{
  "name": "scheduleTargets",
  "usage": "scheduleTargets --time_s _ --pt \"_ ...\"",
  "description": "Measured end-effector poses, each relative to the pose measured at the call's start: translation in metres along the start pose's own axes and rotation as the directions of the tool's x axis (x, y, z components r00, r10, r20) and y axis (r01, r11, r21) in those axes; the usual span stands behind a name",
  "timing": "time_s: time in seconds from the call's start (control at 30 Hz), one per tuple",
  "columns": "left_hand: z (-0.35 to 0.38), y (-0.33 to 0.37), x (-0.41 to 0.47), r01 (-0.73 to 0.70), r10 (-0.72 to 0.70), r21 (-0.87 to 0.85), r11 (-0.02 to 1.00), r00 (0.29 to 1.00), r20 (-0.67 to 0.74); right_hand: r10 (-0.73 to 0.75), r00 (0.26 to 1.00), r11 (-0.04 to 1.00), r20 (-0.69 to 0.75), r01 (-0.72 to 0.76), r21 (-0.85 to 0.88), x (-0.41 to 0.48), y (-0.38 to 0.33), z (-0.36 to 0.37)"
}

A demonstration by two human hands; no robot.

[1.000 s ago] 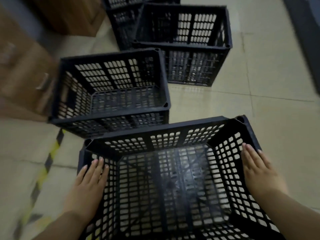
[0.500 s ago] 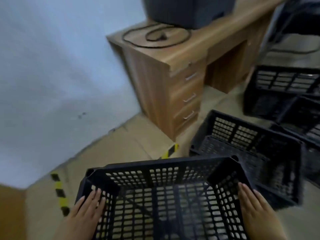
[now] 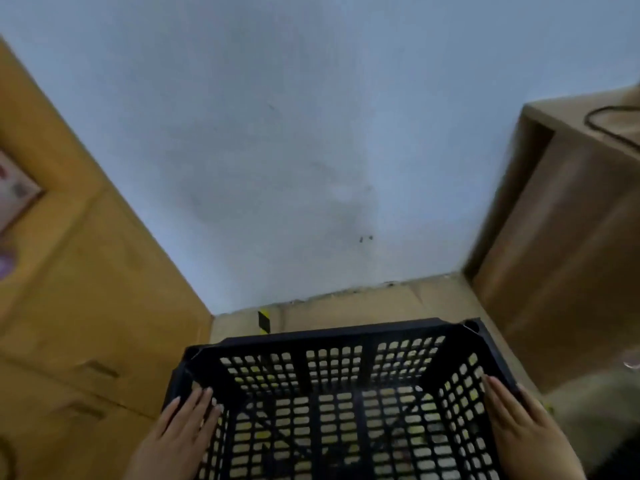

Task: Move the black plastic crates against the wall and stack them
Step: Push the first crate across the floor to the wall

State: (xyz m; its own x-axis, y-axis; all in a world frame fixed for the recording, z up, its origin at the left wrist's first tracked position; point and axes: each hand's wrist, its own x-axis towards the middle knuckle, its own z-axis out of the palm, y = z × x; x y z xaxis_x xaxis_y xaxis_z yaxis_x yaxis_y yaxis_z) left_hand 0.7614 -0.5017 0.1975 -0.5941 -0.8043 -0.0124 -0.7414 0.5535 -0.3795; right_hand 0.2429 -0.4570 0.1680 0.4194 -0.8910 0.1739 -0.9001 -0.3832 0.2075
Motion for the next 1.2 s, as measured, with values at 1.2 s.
scheduleTargets --time_s 1.2 --pt "0.373 -0.223 0.221 0.279 -0.221 0.005 0.960 0.751 0.623 0.094 0.982 0.989 0.163 -0.110 0.097 0.401 -0.072 0.333"
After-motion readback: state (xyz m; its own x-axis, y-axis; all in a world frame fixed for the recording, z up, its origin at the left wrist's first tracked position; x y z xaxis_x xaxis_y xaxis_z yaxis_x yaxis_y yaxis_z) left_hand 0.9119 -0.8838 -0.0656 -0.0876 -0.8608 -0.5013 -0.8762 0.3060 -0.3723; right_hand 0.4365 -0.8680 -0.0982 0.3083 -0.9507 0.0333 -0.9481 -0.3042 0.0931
